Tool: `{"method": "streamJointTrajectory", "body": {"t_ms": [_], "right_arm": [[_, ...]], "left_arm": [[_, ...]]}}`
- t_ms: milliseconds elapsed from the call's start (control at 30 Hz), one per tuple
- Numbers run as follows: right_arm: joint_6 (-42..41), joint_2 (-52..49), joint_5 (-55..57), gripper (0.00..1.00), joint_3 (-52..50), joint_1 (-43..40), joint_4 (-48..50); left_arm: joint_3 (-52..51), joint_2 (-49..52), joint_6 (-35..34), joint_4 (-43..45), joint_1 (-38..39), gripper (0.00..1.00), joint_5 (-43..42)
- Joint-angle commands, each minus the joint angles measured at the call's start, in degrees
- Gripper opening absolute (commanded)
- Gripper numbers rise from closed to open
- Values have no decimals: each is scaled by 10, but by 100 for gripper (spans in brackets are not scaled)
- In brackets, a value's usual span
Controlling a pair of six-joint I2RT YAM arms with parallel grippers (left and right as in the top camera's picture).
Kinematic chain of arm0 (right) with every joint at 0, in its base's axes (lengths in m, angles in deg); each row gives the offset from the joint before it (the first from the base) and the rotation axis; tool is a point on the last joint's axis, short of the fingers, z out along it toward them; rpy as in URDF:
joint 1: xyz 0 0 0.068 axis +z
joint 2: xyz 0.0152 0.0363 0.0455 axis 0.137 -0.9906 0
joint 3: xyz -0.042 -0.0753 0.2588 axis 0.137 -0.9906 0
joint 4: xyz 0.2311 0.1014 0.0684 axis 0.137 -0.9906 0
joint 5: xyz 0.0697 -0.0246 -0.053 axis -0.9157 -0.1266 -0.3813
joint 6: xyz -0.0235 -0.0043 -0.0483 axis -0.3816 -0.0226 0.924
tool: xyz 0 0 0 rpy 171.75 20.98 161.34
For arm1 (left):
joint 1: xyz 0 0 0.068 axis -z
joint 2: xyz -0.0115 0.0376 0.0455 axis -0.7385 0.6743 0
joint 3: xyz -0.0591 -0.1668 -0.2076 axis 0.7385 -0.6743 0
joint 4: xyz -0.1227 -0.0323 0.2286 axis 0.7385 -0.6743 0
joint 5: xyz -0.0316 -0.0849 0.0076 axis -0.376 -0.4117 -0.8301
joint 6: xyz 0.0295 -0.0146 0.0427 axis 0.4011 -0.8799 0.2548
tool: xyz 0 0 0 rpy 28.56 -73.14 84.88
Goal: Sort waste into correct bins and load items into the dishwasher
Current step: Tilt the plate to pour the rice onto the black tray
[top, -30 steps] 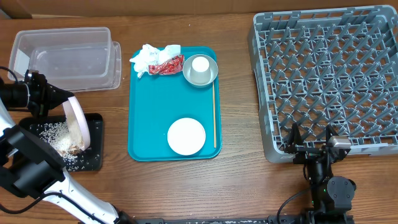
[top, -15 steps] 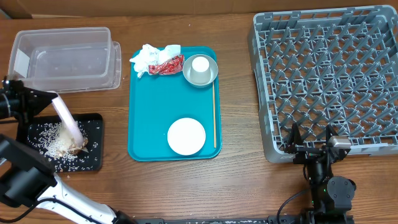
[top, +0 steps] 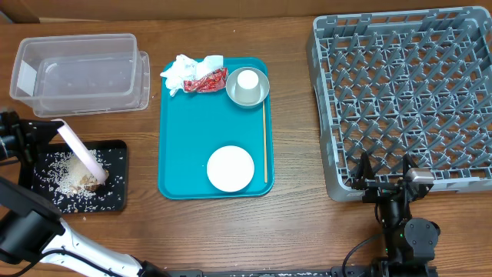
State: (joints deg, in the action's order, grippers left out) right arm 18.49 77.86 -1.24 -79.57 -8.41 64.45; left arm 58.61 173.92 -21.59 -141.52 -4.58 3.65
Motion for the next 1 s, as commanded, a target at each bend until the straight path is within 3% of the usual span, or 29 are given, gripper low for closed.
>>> {"method": "streamJointTrajectory", "body": {"t_ms": [0,233,600,800,967], "right_arm": [[2,6,8,100,-6,2,4],[2,6,8,100,-6,2,4],[2,6,8,100,-6,2,4],[2,6,8,100,-6,2,4],[2,6,8,100,-6,2,4]], "left_arm": [[-30,-11,45,-2,-8,4,-64],[-42,-12,74,-2,-16,4,-99],[-40,-39,64,10,-28,4,-119],[-40,-86,45,21,-39,4,-37],[-40,-136,37,11,-31,4,-17]]}}
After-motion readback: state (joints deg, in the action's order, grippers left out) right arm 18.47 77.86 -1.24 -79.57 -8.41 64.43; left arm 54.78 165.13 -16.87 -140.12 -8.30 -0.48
